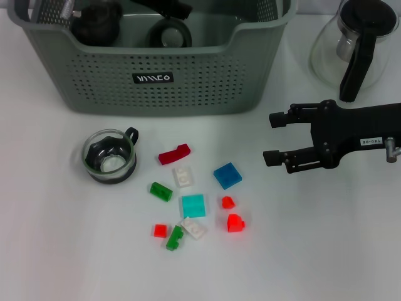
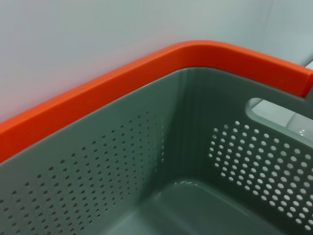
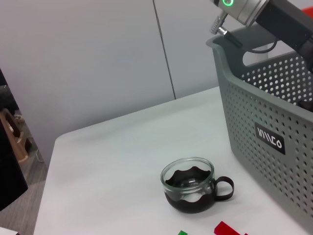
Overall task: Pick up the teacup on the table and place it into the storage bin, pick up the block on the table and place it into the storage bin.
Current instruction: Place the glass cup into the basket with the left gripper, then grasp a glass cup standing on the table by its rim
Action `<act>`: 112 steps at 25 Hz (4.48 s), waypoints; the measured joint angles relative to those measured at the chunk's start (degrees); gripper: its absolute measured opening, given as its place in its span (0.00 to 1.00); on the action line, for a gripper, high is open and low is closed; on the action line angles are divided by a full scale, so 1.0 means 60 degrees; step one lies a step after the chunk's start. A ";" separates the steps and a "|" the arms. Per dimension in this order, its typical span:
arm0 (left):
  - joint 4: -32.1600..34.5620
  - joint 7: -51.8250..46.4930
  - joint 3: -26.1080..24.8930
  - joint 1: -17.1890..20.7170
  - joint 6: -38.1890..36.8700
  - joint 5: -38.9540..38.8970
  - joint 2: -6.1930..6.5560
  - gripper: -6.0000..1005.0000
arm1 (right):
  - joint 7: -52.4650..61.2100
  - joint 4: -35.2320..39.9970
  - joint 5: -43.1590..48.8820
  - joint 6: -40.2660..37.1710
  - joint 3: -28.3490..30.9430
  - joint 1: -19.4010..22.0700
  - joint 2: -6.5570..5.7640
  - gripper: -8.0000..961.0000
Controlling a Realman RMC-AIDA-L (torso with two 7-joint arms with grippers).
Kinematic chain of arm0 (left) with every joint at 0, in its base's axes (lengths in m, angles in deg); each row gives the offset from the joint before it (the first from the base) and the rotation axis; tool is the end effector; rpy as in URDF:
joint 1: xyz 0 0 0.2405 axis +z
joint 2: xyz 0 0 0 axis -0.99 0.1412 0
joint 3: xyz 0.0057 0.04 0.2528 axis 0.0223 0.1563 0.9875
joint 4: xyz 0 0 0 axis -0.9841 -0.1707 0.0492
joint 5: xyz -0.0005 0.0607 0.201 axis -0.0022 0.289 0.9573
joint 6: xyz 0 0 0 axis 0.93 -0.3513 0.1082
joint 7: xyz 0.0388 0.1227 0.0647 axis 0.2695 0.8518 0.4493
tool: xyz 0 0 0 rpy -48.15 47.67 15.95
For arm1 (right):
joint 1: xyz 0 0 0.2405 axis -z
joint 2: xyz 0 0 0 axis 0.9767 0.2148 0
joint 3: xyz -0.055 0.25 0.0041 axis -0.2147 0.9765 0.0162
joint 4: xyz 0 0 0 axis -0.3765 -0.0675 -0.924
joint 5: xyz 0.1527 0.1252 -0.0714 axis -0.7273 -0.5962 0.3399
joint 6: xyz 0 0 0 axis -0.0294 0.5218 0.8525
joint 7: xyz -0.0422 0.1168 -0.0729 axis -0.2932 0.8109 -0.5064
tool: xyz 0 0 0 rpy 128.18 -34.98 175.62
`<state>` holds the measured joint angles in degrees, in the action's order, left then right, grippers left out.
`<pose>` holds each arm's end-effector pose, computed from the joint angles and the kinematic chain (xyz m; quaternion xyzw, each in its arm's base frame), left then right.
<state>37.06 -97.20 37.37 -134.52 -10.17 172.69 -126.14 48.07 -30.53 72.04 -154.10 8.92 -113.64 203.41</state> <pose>-0.1642 0.4716 0.0136 -0.9120 -0.2775 -0.0169 0.3018 0.2257 0.3396 -0.0136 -0.9722 0.1426 0.1851 0.0172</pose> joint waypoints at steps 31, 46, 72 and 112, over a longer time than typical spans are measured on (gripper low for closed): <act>0.6157 0.2683 -0.1886 0.4235 -0.9335 -0.3422 -0.0635 0.86 | -0.0201 -0.0073 -0.0012 0.0237 0.0371 0.0046 0.0097 0.90; 0.6178 0.3642 -0.0623 0.4849 -0.7547 -0.0103 -0.1193 0.84 | 0.0004 -0.0231 -0.0176 0.0665 0.0516 -0.0273 0.0713 0.90; 0.5967 0.3405 0.1521 0.4942 -0.6042 0.1708 -0.1237 0.80 | -0.0069 -0.0230 -0.0221 0.1254 0.0629 -0.0542 0.0836 0.90; 0.5622 0.1985 0.3878 0.4628 -0.5491 0.2675 -0.1247 0.73 | -0.0238 -0.0332 -0.0212 0.1340 0.0602 -0.0425 0.0865 0.90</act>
<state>70.80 -85.29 60.64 -106.75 -43.12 188.74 -133.62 46.64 -32.53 70.77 -146.06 12.54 -116.18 208.60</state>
